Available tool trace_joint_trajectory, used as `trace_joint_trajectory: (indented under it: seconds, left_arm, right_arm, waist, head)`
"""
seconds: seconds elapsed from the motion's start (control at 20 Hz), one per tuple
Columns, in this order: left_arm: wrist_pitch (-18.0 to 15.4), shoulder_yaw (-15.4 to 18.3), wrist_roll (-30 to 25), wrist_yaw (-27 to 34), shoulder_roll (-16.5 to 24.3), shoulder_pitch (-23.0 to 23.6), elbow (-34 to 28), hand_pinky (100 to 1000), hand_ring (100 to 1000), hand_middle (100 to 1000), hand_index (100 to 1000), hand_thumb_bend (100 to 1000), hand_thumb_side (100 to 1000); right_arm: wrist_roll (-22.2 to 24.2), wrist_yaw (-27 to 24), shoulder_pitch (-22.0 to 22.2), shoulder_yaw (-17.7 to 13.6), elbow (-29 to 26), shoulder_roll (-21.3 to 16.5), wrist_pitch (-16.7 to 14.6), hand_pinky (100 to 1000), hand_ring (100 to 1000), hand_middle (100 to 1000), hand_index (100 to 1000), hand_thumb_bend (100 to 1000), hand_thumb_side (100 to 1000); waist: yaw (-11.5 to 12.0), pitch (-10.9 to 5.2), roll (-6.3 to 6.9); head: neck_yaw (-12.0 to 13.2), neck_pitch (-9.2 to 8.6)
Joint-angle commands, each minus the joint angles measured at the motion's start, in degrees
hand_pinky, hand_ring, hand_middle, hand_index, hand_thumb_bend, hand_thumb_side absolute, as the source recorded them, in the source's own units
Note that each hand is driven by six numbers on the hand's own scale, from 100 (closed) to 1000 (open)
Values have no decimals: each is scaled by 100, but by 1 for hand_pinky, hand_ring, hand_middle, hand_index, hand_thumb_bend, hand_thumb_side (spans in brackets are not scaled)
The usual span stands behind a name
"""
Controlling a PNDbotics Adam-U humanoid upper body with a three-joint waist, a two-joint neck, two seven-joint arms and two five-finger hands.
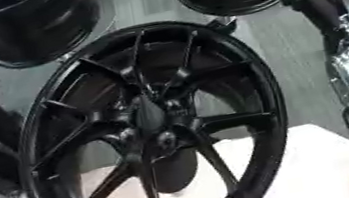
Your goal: Pull the pin out of the wheel hub.
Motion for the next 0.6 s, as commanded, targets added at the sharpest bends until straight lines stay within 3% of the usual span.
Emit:
trace_joint_trajectory:
  seconds: [0.05, 0.35, 0.5, 0.6]
  left_arm:
    - [27, 291, 367, 84, 320, 322, -31, 753, 684, 582, 294, 294, 100]
    - [136, 426, 802, 277, 222, 1070, -77, 751, 683, 584, 303, 288, 100]
    - [194, 486, 854, 362, 122, 1283, -71, 757, 692, 597, 376, 315, 100]
    - [253, 540, 866, 472, 61, 1360, -34, 789, 749, 724, 664, 463, 100]
  right_arm:
    - [20, -3, -99, -4, -72, -69, -11, 802, 648, 607, 720, 100, 508]
    - [23, -11, -118, -5, -77, -48, -14, 802, 647, 607, 720, 100, 505]
    - [15, -18, -124, -10, -81, -41, -14, 802, 647, 607, 720, 100, 505]
    - [12, -20, -125, -13, -83, -39, -15, 802, 647, 607, 720, 100, 504]
  waist:
    - [-10, -99, 10]
    - [-39, -127, 22]
    - [-39, -133, 23]
    - [-38, -135, 21]
  head:
    - [54, -89]
    - [63, -82]
    - [34, -63]
    - [27, -44]
